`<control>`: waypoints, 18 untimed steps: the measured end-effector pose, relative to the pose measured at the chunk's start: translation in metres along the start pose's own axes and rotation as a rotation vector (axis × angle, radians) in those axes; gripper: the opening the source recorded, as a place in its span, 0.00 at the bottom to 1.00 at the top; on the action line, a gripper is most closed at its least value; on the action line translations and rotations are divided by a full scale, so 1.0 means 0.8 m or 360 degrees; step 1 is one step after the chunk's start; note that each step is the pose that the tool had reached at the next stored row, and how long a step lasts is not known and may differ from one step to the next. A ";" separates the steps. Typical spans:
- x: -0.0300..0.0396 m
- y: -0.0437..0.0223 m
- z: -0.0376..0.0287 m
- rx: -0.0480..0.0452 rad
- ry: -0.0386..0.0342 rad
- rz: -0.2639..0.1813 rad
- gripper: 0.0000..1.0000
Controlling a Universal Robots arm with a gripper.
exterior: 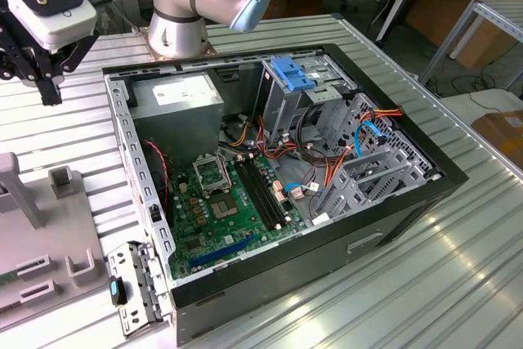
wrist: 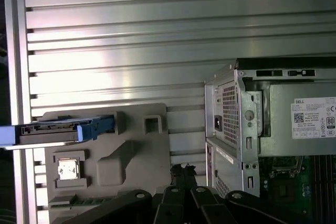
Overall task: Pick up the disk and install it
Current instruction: 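Reach for the disk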
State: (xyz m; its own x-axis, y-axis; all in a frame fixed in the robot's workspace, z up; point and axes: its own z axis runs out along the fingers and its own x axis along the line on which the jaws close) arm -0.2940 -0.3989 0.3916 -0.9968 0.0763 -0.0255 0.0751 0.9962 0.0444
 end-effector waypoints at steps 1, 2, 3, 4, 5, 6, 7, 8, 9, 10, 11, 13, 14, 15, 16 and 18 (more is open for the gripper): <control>0.0023 -0.0002 0.0000 0.0000 0.0000 0.0000 0.11; 0.0036 -0.0003 0.0000 0.0000 0.0000 0.0000 0.11; 0.0053 -0.0004 -0.0002 0.0000 0.0000 0.0000 0.11; 0.0068 -0.0005 -0.0002 0.0000 0.0000 0.0000 0.11; 0.0100 -0.0008 -0.0003 0.0000 0.0000 0.0000 0.11; 0.0124 -0.0010 -0.0003 0.0000 0.0000 0.0000 0.11; 0.0167 -0.0013 -0.0004 0.0000 0.0000 0.0000 0.11; 0.0197 -0.0015 -0.0005 0.0000 0.0000 0.0000 0.11; 0.0212 -0.0016 -0.0005 0.0000 0.0000 0.0000 0.11; 0.0240 -0.0018 -0.0006 0.0000 0.0000 0.0000 0.11; 0.0263 -0.0020 -0.0006 0.0000 0.0000 0.0000 0.11; 0.0292 -0.0022 -0.0007 0.0000 0.0000 0.0000 0.11; 0.0315 -0.0024 -0.0008 0.0000 0.0000 0.0000 0.11; 0.0328 -0.0025 -0.0008 0.0000 0.0000 0.0000 0.11; 0.0342 -0.0026 -0.0008 0.0000 0.0000 0.0000 0.11; 0.0374 -0.0028 -0.0009 0.0000 0.0000 0.0000 0.11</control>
State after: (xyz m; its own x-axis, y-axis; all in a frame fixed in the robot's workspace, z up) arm -0.3239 -0.3990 0.3915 -0.9968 0.0762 -0.0255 0.0750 0.9962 0.0444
